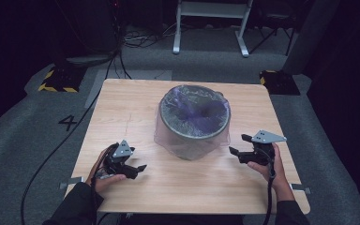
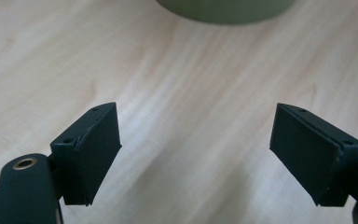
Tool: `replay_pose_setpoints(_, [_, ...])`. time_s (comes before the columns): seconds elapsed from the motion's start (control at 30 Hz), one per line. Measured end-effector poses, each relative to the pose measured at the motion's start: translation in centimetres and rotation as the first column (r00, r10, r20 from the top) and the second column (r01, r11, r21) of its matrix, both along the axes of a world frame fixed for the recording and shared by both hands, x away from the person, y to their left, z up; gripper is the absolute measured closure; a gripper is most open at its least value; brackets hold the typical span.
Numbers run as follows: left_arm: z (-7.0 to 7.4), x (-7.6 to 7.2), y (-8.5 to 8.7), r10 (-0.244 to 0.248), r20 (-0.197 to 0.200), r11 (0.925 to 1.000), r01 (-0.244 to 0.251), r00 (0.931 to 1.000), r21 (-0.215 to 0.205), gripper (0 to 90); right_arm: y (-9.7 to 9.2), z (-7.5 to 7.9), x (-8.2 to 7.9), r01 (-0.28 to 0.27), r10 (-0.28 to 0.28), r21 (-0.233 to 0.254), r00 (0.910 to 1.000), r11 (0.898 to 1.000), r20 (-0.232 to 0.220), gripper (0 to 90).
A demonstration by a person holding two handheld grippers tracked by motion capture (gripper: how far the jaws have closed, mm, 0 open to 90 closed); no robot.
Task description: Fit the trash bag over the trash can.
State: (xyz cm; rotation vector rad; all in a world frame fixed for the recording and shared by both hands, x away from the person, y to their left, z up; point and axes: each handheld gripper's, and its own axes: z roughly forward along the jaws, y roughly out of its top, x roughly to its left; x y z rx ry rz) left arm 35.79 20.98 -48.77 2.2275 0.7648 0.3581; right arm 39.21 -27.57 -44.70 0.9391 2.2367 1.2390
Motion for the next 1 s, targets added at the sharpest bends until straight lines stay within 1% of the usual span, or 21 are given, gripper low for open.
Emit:
replay_pose_setpoints(0.07, [-0.3,-0.4,-0.2,-0.015,-0.008,0.9996,0.015,0.9999,0.022,15.7,-0.1,0.4,-0.1,-0.003,0.003,0.013,0.9999,1.0,0.012,22.6])
replay_pose_setpoints(0.1, [-0.4,-0.5,-0.2,-0.022,-0.016,0.9995,0.022,0.9996,0.022,15.7,-0.1,0.6,-0.1,0.002,-0.002,0.016,0.9998,1.0,0.017,22.6])
replay_pose_setpoints(0.17, [-0.5,-0.7,-0.2,-0.015,-0.022,0.9997,0.015,0.9997,0.017,15.6,-0.2,1.1,-0.1,0.012,-0.013,0.026,0.9992,1.0,0.038,22.6])
replay_pose_setpoints(0.23, [-0.6,-0.9,-0.3,-0.009,-0.042,0.9992,0.01,0.9991,0.038,15.6,-0.2,1.5,0.0,0.042,-0.043,0.023,0.9981,0.999,0.043,22.0])
replay_pose_setpoints(0.27, [-0.7,-0.9,-0.3,-0.004,-0.042,0.9985,0.006,0.9991,0.054,15.7,-0.1,1.8,0.0,0.065,-0.066,0.012,0.9967,0.998,0.048,21.9])
replay_pose_setpoints(0.3, [-0.8,-1.0,-0.3,-0.004,-0.043,0.9985,0.006,0.9991,0.054,15.7,-0.1,2.1,0.0,0.088,-0.087,-0.001,0.9946,0.996,0.056,21.2])
replay_pose_setpoints(0.37, [-1.1,-1.0,-0.3,-0.012,-0.053,0.9985,0.015,0.9985,0.052,15.6,0.0,2.6,-0.1,0.099,-0.099,0.005,0.9927,0.995,0.069,20.8])
replay_pose_setpoints(0.4, [-1.2,-1.0,-0.3,-0.012,-0.057,0.999,0.015,0.9983,0.042,15.2,0.0,3.0,-0.1,0.09,-0.09,0.01,0.993,0.996,0.076,20.8])
replay_pose_setpoints(0.5, [-1.2,-0.9,-0.2,-0.012,-0.064,0.9992,0.014,0.9979,0.036,15.1,0.1,4.0,-0.2,0.078,-0.079,0.011,0.9919,0.997,0.099,20.5])
replay_pose_setpoints(0.57, [-1.4,-0.9,-0.1,-0.016,-0.054,0.9995,0.017,0.9984,0.025,14.4,0.3,5.0,-0.2,0.064,-0.066,0.018,0.9909,0.998,0.118,20.5])
replay_pose_setpoints(0.6, [-1.6,-0.9,0.0,-0.027,-0.043,0.9996,0.027,0.9987,0.007,13.8,0.3,5.4,-0.3,0.059,-0.062,0.026,0.9903,0.998,0.124,20.6])
replay_pose_setpoints(0.63, [-1.7,-0.9,0.1,-0.031,-0.04,0.9995,0.031,0.9987,0.001,12.9,0.4,6.1,-0.3,0.046,-0.051,0.041,0.99,0.998,0.132,20.5])
replay_pose_setpoints(0.73, [-1.7,-0.8,0.1,-0.037,-0.04,0.9993,0.037,0.9985,0.002,12.2,0.6,7.5,-0.3,0.037,-0.044,0.053,0.9869,0.998,0.155,20.6])
replay_pose_setpoints(0.8, [-1.7,-0.7,0.1,-0.038,-0.04,0.9993,0.038,0.9985,0.002,12.2,0.8,8.4,-0.3,0.018,-0.027,0.059,0.9851,0.998,0.17,20.5])
replay_pose_setpoints(0.9, [-1.7,-0.8,0.1,-0.038,-0.042,0.9993,0.038,0.9984,0.0,12.2,1.3,9.6,-0.2,-0.014,0.003,0.056,0.9841,0.998,0.178,20.5])
replay_pose_setpoints(0.97, [-1.7,-0.8,0.1,-0.038,-0.042,0.9993,0.038,0.9984,0.0,12.2,1.6,10.3,-0.1,-0.014,0.006,0.044,0.9824,0.999,0.186,20.5])
replay_pose_setpoints(1.0, [-1.7,-0.7,0.1,-0.039,-0.041,0.9992,0.039,0.9984,0.002,12.2,1.7,10.7,0.0,-0.012,0.004,0.045,0.9823,0.999,0.187,20.6])
